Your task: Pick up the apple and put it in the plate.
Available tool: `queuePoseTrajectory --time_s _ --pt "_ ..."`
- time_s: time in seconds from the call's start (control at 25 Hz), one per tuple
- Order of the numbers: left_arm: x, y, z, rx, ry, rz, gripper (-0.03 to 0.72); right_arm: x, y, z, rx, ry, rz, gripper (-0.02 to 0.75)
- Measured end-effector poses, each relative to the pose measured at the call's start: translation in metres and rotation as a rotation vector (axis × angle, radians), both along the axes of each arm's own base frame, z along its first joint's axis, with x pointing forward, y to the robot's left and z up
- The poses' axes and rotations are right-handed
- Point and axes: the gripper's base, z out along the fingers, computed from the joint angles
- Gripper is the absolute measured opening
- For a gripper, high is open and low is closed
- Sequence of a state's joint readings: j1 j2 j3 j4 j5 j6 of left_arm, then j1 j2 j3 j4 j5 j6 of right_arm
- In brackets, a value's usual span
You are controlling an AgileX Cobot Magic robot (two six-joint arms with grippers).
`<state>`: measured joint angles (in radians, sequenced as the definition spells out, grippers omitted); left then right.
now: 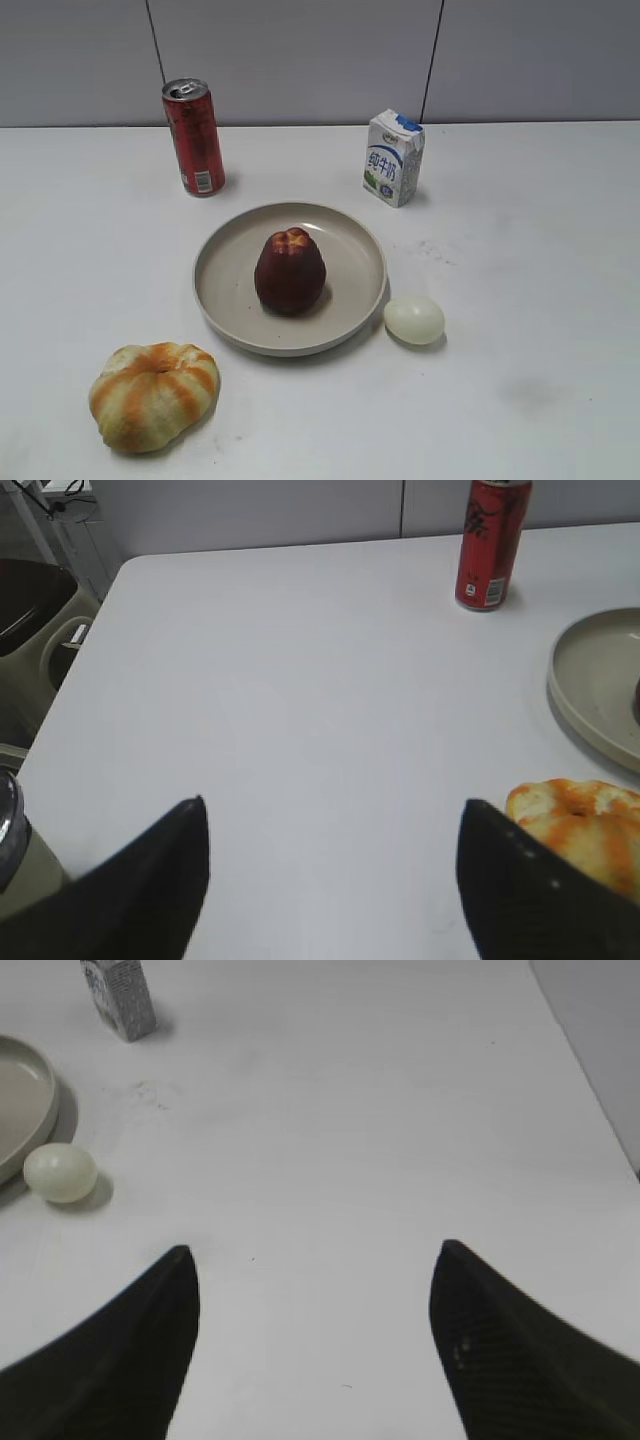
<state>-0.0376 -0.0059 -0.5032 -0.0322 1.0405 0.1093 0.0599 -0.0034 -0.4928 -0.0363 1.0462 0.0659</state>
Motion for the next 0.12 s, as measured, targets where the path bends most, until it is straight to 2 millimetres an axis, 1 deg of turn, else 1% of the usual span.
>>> queuePoseTrajectory --time_s 0.12 --pt "0.0000 0.0000 0.0000 0.000 0.000 0.000 0.587 -0.0003 0.0011 0.0000 0.012 -0.001 0.007 0.573"
